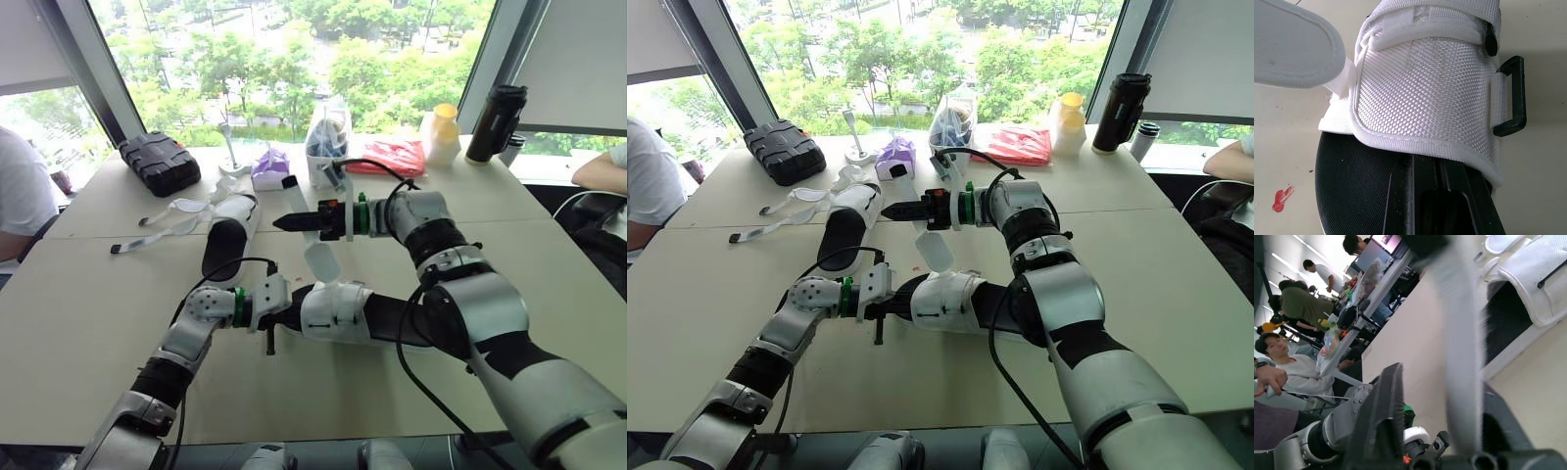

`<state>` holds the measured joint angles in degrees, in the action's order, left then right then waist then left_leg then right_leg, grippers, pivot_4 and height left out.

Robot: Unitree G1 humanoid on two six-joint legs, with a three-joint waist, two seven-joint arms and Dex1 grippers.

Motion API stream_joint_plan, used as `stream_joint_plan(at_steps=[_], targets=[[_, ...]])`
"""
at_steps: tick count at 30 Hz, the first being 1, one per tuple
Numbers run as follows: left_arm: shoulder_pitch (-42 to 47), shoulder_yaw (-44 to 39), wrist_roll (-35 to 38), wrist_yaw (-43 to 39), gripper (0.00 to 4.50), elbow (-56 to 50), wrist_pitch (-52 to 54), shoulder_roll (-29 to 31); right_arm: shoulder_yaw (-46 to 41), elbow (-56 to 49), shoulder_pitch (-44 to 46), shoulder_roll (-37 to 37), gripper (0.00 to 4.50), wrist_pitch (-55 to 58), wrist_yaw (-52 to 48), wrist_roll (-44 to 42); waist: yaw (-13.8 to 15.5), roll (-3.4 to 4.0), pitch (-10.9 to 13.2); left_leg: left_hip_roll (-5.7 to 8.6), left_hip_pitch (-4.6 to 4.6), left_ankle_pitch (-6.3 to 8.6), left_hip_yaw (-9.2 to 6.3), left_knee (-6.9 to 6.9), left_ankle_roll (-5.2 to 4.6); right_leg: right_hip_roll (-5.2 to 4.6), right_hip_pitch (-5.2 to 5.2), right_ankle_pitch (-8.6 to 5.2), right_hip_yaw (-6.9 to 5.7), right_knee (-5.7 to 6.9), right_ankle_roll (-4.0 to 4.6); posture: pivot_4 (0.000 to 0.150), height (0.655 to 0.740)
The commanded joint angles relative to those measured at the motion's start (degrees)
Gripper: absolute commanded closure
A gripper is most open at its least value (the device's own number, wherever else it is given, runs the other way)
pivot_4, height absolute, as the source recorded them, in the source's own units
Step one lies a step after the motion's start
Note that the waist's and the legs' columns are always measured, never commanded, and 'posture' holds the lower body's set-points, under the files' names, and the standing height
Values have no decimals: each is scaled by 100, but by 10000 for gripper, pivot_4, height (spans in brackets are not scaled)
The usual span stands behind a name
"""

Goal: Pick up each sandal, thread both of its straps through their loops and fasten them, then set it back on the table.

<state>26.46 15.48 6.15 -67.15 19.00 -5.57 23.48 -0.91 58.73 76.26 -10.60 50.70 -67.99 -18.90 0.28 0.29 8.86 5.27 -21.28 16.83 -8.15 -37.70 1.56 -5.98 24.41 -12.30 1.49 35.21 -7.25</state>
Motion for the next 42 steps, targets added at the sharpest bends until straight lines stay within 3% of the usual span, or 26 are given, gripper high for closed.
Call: stream_joint_plan(at_steps=[1, 4, 10, 13, 18, 24, 27, 30, 33, 37, 40, 42], targets=[[-263, 507, -455, -26, 45000, 452, 164, -34, -121, -643, 76, -140, 44744, 232, -129, -225, 4, 0, 0, 0, 0, 0, 0, 0, 0, 0, 0, 0, 0, 0, 0, 1500, 7400], [-242, 509, -459, -34, 45000, 484, 153, -44, -56, -1499, -154, -321, 44744, 617, -166, -389, 16, 0, 0, -1, -1, 0, -1, 0, 0, 0, 0, 0, 0, 0, 0, 1500, 7400], [-250, 505, -454, -42, 45000, 470, 159, -43, 589, -4461, -1488, -917, 44744, 1175, -148, -684, 38, 0, 0, -3, -5, 0, -2, -1, 0, -4, 0, -1, 0, -4, -2, 1500, 7400], [-284, 478, -408, -43, 45000, 414, 226, -31, 1087, -6171, -2593, -1305, 44744, 492, 183, -346, 45, -4, -4, -3, -3, 0, -2, -1, 0, -5, -2, -1, -2, -5, -3, 1500, 7400], [-341, 414, -292, -93, 45000, 292, 383, 15, 1819, -7890, -3882, -1968, 44744, -873, 261, 171, 31, -8, -4, -3, -3, 0, 3, -2, 0, -10, -6, -8, -3, -8, -14, 1500, 7400], [-541, 385, -192, -186, 45000, -43, 597, 148, 2395, -8404, -4544, -2508, 44744, -2588, 154, 849, -12, -10, -5, -9, 2, 0, 6, -1, 0, -6, -8, -13, -3, -9, -22, 1500, 7400], [-631, 383, -132, -221, 45000, -260, 755, 193, 2864, -8282, -4770, -2625, 44744, -3955, 145, 1531, -27, -13, -7, -11, 3, 1, 6, 4, -2, -4, -8, -15, -3, -11, -24, 1500, 7400], [-670, 380, -108, -226, 45000, -366, 837, 232, 3001, -8054, -4804, -2554, 44744, -4525, 201, 1770, -80, -14, -7, -10, 5, 1, 7, 15, -2, -4, -7, -17, -1, -15, -25, 1500, 7400], [-664, 397, -118, -231, 45000, -373, 870, 232, 3222, -7554, -4752, -2540, 35839, -5608, 340, 2364, -81, -18, -8, -10, 7, 1, 6, 20, -2, -5, -9, -17, -1, -20, -24, 1500, 7400], [-628, 406, -130, -237, 45000, -338, 889, 218, 3260, -7281, -4793, -2765, 15020, -6390, 258, 2706, -78, -18, -8, -9, 14, 1, 7, 29, -2, -4, -12, -18, -1, -22, -22, 1500, 7400], [-577, 421, -154, -231, 45000, -239, 855, 172, 3281, -7656, -5083, -3497, 449, -6552, -443, 2571, -53, -20, -7, -8, 13, 1, 6, 30, -2, -5, -15, -18, 0, -25, -22, 1500, 7400], [-556, 434, -171, -218, 45000, -195, 835, 131, 3197, -7748, -5197, -3847, 449, -6681, -641, 2534, -53, -20, -8, -7, 13, 1, 6, 31, -2, -4, -19, -19, -1, -30, -22, 1500, 7400]])
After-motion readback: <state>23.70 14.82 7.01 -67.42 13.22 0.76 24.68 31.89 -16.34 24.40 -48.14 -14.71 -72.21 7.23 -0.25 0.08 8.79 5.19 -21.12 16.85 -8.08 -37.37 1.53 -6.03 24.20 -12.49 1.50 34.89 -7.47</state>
